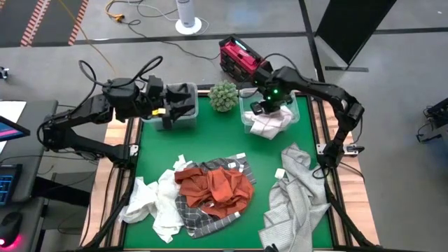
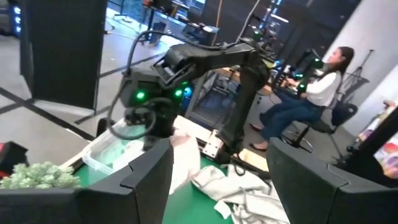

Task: Sort towels by color in basket
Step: Put the white pattern towel into the right transparent bin

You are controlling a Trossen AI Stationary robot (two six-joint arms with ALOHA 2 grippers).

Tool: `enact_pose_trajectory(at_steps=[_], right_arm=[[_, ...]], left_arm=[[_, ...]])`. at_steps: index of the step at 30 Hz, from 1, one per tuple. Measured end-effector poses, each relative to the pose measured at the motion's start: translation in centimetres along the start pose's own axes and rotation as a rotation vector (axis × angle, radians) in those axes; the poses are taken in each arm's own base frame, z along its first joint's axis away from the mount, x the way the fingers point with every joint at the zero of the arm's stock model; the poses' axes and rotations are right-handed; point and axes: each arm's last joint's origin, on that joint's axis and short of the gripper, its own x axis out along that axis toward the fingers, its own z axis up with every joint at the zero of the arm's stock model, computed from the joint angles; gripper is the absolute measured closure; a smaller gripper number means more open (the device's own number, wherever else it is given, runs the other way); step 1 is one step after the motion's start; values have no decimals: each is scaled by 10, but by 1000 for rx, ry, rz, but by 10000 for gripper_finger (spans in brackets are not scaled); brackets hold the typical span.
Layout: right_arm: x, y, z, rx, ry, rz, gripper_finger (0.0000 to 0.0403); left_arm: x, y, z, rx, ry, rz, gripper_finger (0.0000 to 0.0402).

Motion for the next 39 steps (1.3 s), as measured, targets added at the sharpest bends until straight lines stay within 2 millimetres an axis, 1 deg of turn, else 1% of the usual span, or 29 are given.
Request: enact_pose_trajectory(at_steps=[2,5,10,13,15,18,20,22,23,25,27,29,32,34,36,39], right_arm=[[7,2,2,13,-40,15,366],[18,2,6,11,-119,-14,354],[37,-10,9,5,-156,-59,319],[46,-20,11,-6,-149,-66,285],[50,-24,12,-7,-134,-32,257],[52,-30,17,-12,-113,60,206],[49,-32,19,-21,-97,97,173],[41,-33,22,-46,-102,123,147],[34,-32,23,-69,-115,127,136],[13,-29,23,-134,-168,145,122],[-13,-23,22,-213,-244,169,115],[-37,-17,14,-310,-305,189,113],[-73,-6,-8,-491,-361,264,112],[-88,2,-30,-625,-358,307,112],[-91,12,-52,-761,-335,292,112],[-83,30,-78,-922,-302,190,112]], left_arm=[[0,0,0,0,0,-3,155],[0,0,0,14,3,-1,155],[1,1,-1,28,0,16,155],[3,1,-2,29,5,24,155],[4,1,-2,43,12,26,155],[5,2,-5,75,39,36,155],[7,2,-7,95,58,43,155],[8,3,-9,119,71,46,155],[8,3,-10,130,81,49,155],[8,4,-11,144,94,53,155],[7,4,-12,153,108,57,155],[7,5,-13,155,120,61,155],[7,5,-15,157,134,65,155],[6,6,-16,160,146,69,155],[6,6,-17,167,163,73,155],[6,6,-18,182,173,66,155]])
